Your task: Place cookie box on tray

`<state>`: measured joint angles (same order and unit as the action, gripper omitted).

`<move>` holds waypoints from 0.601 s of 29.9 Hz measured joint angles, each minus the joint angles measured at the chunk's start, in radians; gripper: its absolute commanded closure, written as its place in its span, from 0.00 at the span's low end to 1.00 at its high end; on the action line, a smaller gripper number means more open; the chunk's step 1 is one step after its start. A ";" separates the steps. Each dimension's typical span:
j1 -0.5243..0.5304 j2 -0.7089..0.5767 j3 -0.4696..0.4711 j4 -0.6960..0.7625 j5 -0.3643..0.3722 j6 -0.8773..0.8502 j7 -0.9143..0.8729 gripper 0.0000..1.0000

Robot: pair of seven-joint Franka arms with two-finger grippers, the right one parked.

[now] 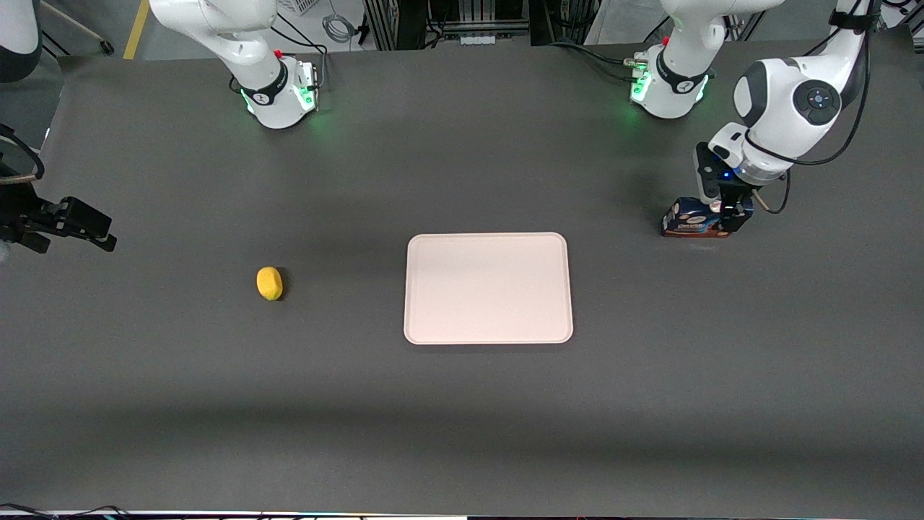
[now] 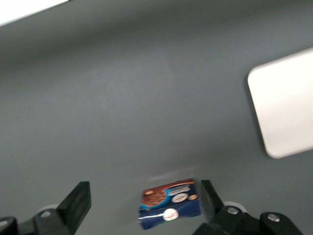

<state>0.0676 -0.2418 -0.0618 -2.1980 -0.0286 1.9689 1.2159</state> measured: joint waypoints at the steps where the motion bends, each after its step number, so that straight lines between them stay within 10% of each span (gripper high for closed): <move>1: 0.000 0.000 -0.009 0.004 -0.002 -0.001 -0.048 0.74; 18: -0.007 0.036 -0.384 0.108 -0.078 -0.030 -1.191 0.75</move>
<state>0.0609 -0.2062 -0.4455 -2.0898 -0.1071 1.9389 0.0247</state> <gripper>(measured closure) 0.740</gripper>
